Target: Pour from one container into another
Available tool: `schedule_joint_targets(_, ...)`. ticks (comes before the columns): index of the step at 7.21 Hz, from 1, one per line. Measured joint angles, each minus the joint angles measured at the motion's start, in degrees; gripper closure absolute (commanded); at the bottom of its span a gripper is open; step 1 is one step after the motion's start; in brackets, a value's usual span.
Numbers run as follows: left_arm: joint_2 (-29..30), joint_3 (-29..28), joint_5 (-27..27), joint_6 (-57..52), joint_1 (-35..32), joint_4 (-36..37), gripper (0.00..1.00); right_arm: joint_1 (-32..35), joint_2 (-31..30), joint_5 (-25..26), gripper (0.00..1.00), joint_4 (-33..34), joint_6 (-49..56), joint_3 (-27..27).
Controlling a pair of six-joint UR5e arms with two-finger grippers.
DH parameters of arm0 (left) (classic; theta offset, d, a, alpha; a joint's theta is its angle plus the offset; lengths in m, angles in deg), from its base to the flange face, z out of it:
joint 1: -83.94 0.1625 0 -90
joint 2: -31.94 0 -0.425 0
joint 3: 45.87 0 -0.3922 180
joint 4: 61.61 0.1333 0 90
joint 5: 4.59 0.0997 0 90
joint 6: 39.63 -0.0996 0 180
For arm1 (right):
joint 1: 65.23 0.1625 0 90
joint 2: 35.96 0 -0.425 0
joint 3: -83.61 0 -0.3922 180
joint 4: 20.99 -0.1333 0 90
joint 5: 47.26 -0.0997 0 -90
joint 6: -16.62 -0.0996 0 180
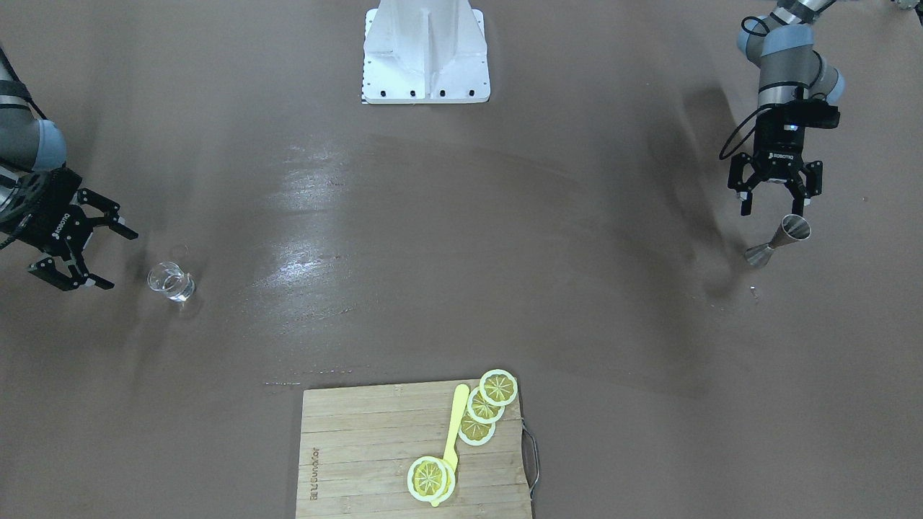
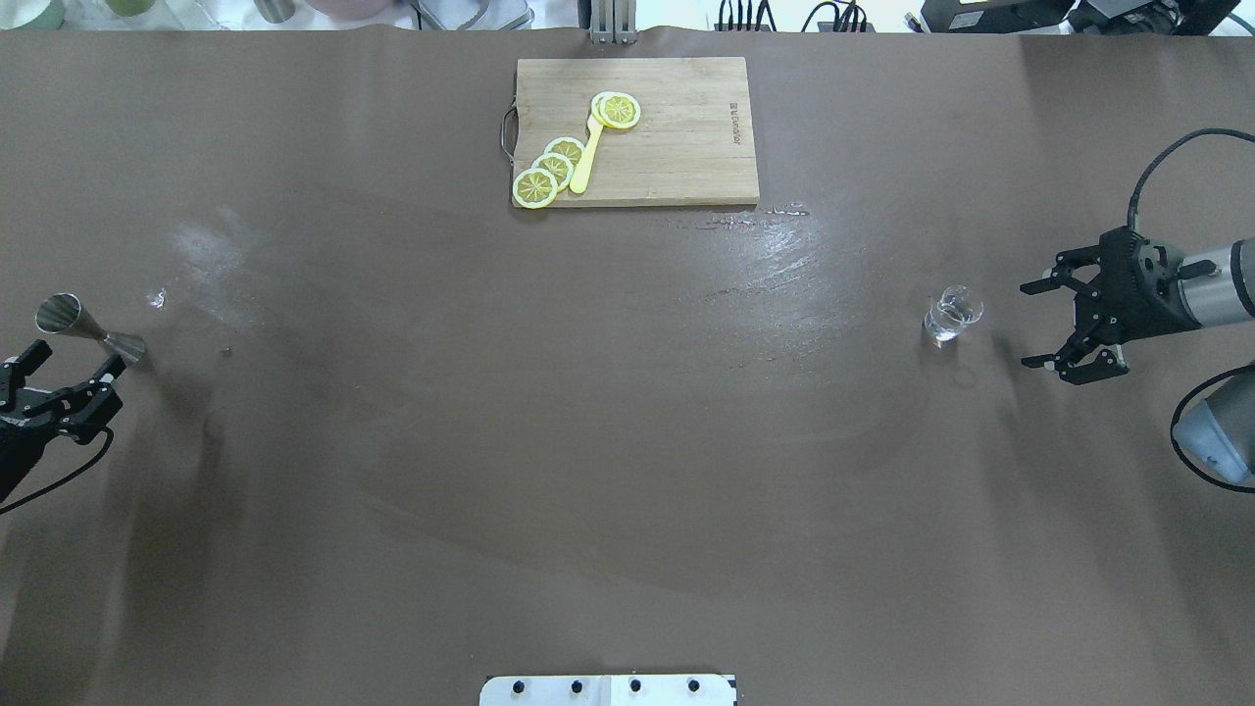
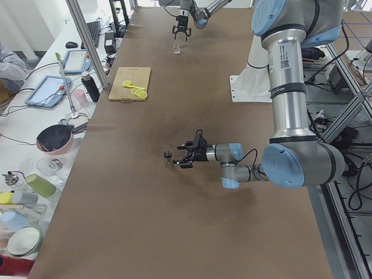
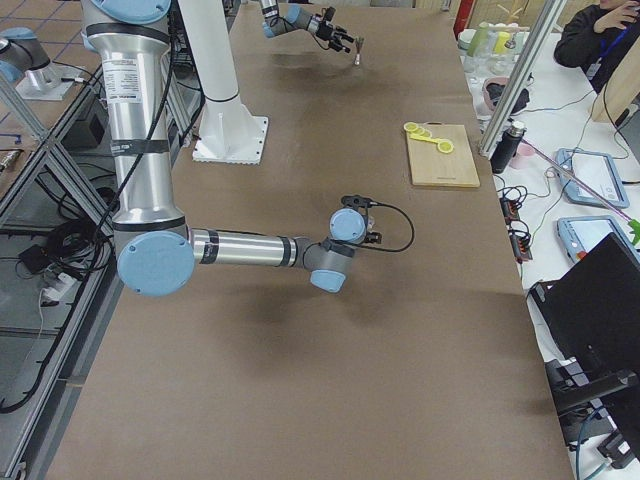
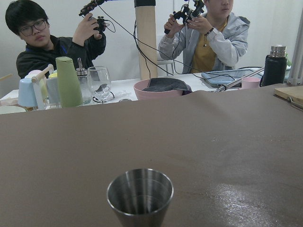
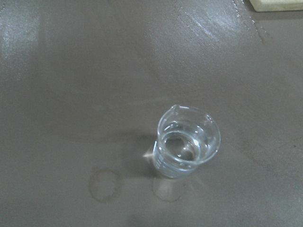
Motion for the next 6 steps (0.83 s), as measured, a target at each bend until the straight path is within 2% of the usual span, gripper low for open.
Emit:
schedule_joint_targets(2,0.7,-1.0,0.3,0.1,0.3,0.9,0.11,0.3,3.2,-0.5,0.05,-0.2,0.5,-3.5)
schedule_joint_targets(4,1.8,-2.0,0.5,0.9,0.2,1.1,0.14,-0.4,5.2,-1.2,0.05,-0.5,0.6,-5.2)
schedule_joint_targets(6,2.1,-3.0,3.1,6.1,0.3,3.0,0.15,-1.5,6.2,-1.8,0.05,-1.2,0.6,-5.8)
